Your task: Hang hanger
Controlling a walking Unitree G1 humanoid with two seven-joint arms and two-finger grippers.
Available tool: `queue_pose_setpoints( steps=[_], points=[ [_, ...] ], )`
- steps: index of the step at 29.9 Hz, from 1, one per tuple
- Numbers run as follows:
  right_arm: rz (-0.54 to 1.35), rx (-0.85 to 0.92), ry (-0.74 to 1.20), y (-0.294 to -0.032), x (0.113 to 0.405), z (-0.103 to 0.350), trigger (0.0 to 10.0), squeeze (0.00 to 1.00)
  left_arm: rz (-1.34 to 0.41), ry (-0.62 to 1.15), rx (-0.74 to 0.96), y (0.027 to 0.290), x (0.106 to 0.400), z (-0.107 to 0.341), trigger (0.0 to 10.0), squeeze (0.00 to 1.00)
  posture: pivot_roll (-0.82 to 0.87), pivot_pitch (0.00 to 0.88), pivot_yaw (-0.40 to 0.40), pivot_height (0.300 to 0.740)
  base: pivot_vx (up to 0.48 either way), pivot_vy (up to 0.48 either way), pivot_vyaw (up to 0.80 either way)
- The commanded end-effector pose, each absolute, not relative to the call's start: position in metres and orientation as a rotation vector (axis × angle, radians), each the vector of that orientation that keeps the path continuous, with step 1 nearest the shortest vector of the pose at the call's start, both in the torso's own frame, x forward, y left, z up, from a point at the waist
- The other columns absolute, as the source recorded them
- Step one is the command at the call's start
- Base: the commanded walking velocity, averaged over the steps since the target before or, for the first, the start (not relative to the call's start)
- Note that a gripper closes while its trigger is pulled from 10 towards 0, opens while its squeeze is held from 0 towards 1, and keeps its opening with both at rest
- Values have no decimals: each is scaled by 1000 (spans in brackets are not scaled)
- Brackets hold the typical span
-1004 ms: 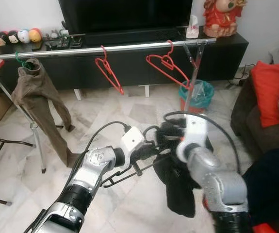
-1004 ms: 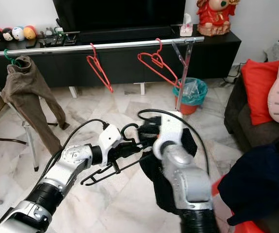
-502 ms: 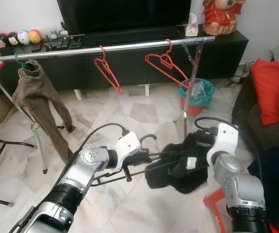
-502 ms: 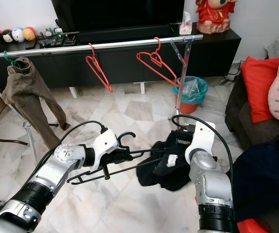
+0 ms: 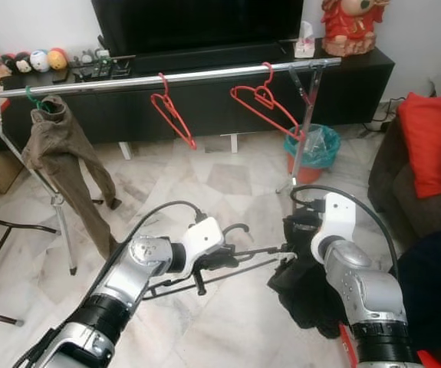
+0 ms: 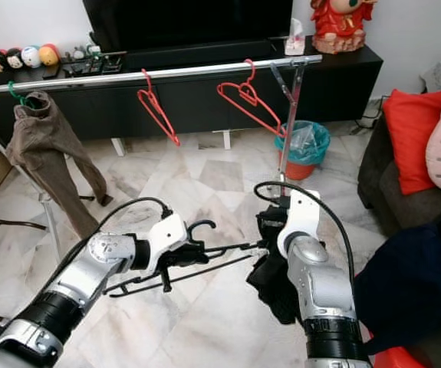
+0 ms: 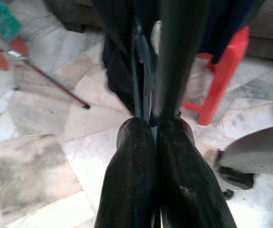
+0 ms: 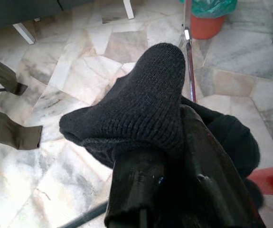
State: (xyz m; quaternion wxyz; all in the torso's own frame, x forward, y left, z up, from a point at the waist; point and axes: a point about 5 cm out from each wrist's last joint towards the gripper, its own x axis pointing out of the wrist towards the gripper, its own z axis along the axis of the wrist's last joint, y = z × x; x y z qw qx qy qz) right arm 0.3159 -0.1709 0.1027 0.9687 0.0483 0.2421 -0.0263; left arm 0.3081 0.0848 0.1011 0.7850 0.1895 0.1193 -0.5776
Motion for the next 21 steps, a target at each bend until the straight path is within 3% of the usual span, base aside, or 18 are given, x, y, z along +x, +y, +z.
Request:
queue_pose_setpoints(
  steps=[1, 15, 21],
  points=[
    [-7, 115, 428, -161, 323, 119, 10000, 0, -1277, 251, 400, 85, 306, 105, 10000, 0, -40, 28, 88, 740, 0, 0, 0],
    [108, 16, 401, -158, 333, 130, 10000, 0, -1486, 415, 518, 92, 284, 87, 10000, 0, -39, 29, 86, 740, 0, 0, 0],
    [144, 27, 386, -149, 335, 138, 10000, 0, -1359, 367, 554, 90, 297, 89, 10000, 0, -39, 29, 86, 740, 0, 0, 0]
  ],
)
